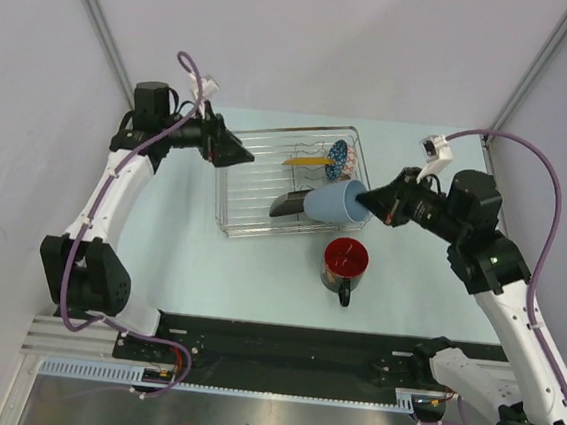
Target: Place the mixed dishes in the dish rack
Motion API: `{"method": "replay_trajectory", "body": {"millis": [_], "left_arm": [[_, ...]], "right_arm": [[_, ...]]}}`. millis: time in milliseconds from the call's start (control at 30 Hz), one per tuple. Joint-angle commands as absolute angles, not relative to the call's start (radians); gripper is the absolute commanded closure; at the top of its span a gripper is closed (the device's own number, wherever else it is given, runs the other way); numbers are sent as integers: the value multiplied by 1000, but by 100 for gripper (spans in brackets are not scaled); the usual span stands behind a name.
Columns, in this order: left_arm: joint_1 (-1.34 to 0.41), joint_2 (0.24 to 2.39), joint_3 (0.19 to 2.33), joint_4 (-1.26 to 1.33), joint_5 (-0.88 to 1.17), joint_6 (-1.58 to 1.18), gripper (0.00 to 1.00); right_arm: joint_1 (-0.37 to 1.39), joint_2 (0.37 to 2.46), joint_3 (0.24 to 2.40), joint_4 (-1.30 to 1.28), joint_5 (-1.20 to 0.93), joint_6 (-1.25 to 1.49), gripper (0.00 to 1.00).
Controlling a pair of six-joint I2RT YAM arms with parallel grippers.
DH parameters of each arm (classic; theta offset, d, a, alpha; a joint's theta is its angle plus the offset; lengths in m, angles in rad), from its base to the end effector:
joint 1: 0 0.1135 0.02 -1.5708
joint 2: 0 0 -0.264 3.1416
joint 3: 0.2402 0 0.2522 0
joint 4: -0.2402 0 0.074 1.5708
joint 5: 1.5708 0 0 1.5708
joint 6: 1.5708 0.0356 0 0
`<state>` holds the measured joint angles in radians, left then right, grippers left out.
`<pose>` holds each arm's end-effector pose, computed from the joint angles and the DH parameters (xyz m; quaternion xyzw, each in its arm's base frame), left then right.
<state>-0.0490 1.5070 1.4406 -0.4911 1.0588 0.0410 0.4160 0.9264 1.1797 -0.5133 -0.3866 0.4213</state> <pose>0.3272 -0.0471 0.3722 0.2788 0.7429 -0.4432 0.4171 0.1655 0.0878 0.4165 -0.1150 0.7783 0.3823 0.4846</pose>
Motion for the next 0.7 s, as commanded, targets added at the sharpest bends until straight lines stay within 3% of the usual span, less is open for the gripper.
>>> {"method": "replay_trajectory", "body": {"millis": [0, 67, 100, 200, 433, 667], "left_arm": [[-49, 1453, 1282, 359, 1334, -670, 0], [-57, 1480, 1203, 681, 1338, -1101, 0], [-60, 1500, 1192, 989, 1335, -1379, 0], [-67, 1563, 1181, 1332, 1280, -1687, 0], [-106, 1539, 1155, 1399, 1227, -1792, 0], [-169, 1483, 1075, 1309, 1210, -1689, 0]], "right_arm": [[399, 1002, 1180, -142, -644, 633, 100], [387, 1054, 1178, -10, -698, 719, 100], [385, 1069, 1178, 53, -710, 748, 100], [379, 1127, 1178, 204, -739, 831, 100], [379, 1224, 1175, 333, -753, 917, 100], [400, 1318, 1170, 486, -752, 1005, 100]]}}
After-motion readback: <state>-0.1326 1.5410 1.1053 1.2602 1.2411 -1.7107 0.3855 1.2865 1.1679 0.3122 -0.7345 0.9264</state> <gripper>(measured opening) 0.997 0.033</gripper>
